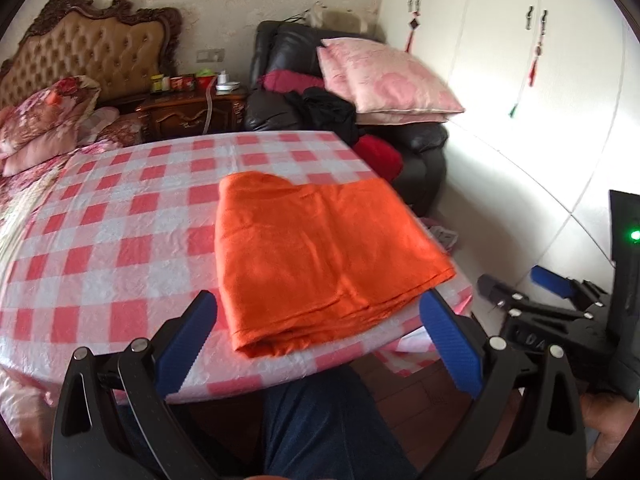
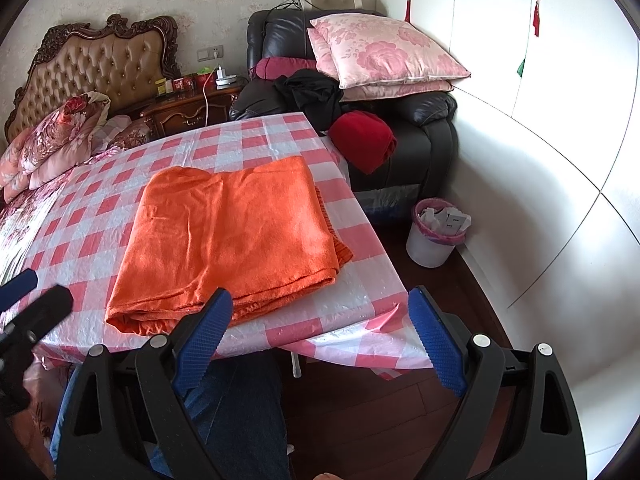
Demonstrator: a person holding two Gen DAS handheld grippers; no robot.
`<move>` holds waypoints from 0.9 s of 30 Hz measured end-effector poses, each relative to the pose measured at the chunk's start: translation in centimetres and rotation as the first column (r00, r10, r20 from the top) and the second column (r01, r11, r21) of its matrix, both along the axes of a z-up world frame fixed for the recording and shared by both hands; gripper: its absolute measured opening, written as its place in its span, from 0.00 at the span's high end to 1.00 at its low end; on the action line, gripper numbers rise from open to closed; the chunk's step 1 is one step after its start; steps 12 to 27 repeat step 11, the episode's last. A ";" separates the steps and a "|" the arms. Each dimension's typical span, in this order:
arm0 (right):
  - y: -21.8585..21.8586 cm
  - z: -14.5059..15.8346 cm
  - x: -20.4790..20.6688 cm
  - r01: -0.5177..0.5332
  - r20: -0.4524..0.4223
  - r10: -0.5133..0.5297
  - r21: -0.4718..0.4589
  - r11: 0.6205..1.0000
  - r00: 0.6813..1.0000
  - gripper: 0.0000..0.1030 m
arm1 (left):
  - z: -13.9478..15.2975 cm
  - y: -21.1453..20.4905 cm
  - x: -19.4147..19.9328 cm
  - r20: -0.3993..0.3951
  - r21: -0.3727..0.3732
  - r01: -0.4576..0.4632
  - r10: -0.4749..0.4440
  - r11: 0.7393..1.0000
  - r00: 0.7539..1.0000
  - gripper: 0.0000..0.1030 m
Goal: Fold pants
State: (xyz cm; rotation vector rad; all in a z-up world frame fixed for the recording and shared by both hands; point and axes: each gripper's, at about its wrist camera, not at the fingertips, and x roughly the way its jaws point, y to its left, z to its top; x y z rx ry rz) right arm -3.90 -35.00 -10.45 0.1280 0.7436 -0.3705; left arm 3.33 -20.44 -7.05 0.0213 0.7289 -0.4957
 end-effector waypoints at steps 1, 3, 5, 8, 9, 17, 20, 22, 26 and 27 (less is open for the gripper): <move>-0.1 -0.1 -0.1 0.007 -0.006 -0.007 -0.005 1.000 1.000 0.16 | -0.2 0.0 0.4 -0.012 -0.014 0.014 -0.014 1.000 1.000 0.02; -0.2 0.2 0.2 0.016 -0.016 -0.016 -0.015 1.000 1.000 0.16 | -0.4 0.3 1.2 -0.042 -0.061 0.050 -0.052 0.997 0.998 0.02; 0.1 0.4 0.2 0.024 -0.020 -0.025 -0.029 0.999 0.999 0.16 | -0.4 1.5 2.2 -0.078 -0.110 0.046 -0.054 0.993 0.996 0.02; 0.9 0.8 0.8 0.013 -0.020 -0.013 -0.039 0.999 1.000 0.16 | -0.3 6.0 4.3 -0.075 -0.158 -0.029 0.017 0.987 0.997 0.02; 1.5 1.0 1.1 0.004 -0.019 -0.005 -0.049 0.999 1.000 0.16 | -0.4 8.1 5.0 -0.065 -0.159 -0.071 0.061 0.985 0.996 0.02; 2.5 1.4 1.6 -0.010 -0.018 0.009 -0.061 0.998 1.000 0.16 | -1.2 13.9 6.5 -0.064 -0.154 -0.194 0.186 0.969 0.980 0.02; 2.5 1.4 1.6 -0.010 -0.018 0.009 -0.061 0.998 1.000 0.16 | -1.2 13.9 6.5 -0.064 -0.154 -0.194 0.186 0.969 0.980 0.02; 2.5 1.4 1.6 -0.010 -0.018 0.009 -0.061 0.998 1.000 0.16 | -1.2 13.9 6.5 -0.064 -0.154 -0.194 0.186 0.969 0.980 0.02; 2.5 1.4 1.6 -0.010 -0.018 0.009 -0.061 0.998 1.000 0.16 | -1.2 13.9 6.5 -0.064 -0.154 -0.194 0.186 0.969 0.980 0.02; 2.5 1.4 1.6 -0.010 -0.018 0.009 -0.061 0.998 1.000 0.16 | -1.2 13.9 6.5 -0.064 -0.154 -0.194 0.186 0.969 0.980 0.02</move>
